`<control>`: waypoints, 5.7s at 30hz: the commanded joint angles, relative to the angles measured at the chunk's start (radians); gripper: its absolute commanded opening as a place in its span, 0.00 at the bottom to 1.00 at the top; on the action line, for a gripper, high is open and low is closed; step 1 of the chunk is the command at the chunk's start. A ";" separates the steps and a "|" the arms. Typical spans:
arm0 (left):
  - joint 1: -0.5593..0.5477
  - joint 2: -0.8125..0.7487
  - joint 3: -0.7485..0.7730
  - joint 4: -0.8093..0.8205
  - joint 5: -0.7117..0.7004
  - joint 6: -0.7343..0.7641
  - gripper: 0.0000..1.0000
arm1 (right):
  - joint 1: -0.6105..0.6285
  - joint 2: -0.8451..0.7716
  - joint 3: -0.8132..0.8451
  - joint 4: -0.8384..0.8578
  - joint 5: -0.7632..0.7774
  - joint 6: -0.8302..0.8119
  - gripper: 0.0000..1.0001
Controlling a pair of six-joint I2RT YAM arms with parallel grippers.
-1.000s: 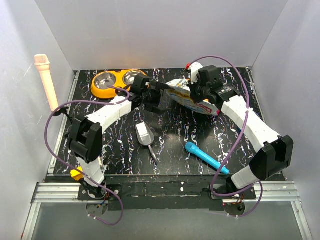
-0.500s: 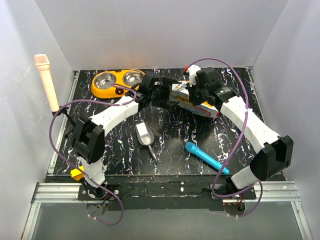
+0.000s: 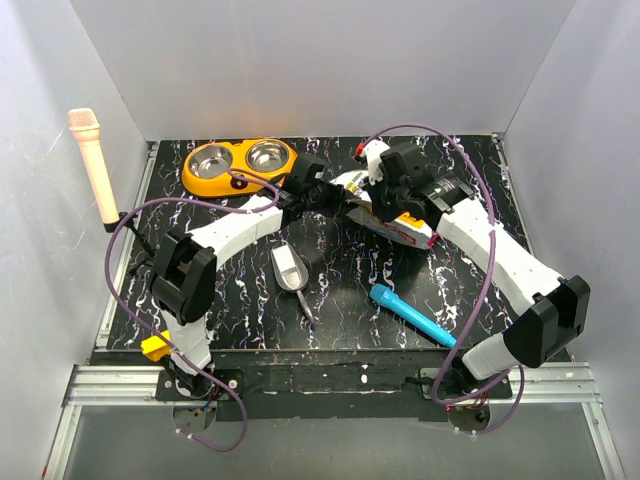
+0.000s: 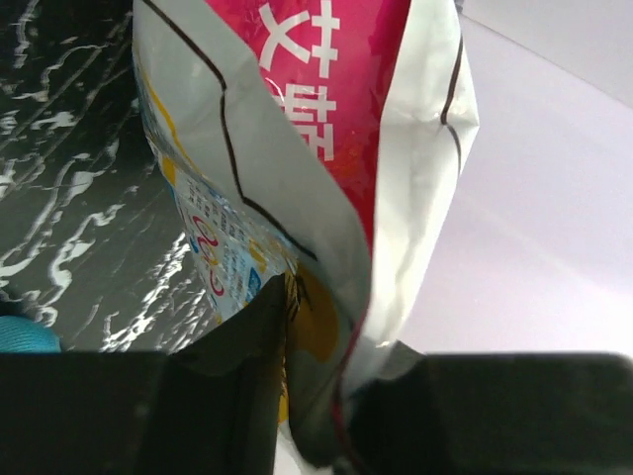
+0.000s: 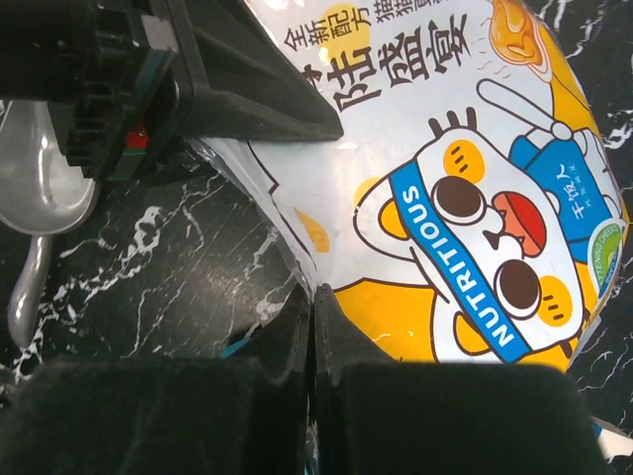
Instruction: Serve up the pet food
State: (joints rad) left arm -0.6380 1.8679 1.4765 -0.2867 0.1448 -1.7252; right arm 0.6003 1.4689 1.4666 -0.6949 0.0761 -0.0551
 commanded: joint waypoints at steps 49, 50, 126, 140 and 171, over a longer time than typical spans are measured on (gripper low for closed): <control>0.043 -0.404 -0.122 -0.266 0.141 0.001 0.00 | 0.211 0.064 0.388 -0.413 -0.084 0.164 0.29; 0.043 -0.406 -0.124 -0.267 0.142 0.001 0.00 | 0.211 0.067 0.390 -0.416 -0.081 0.161 0.27; 0.037 -0.394 -0.101 -0.210 0.154 -0.042 0.00 | 0.288 0.079 0.181 -0.272 0.143 0.118 0.26; 0.035 -0.414 -0.116 -0.213 0.144 -0.062 0.00 | 0.317 -0.134 -0.130 -0.066 0.481 -0.077 0.37; 0.035 -0.418 -0.085 -0.215 0.154 -0.050 0.00 | 0.340 -0.090 -0.170 0.119 0.430 -0.226 0.05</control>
State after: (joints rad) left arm -0.6060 1.5249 1.3037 -0.5823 0.2604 -1.7485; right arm 0.9543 1.4220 1.3823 -0.7036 0.3706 -0.2161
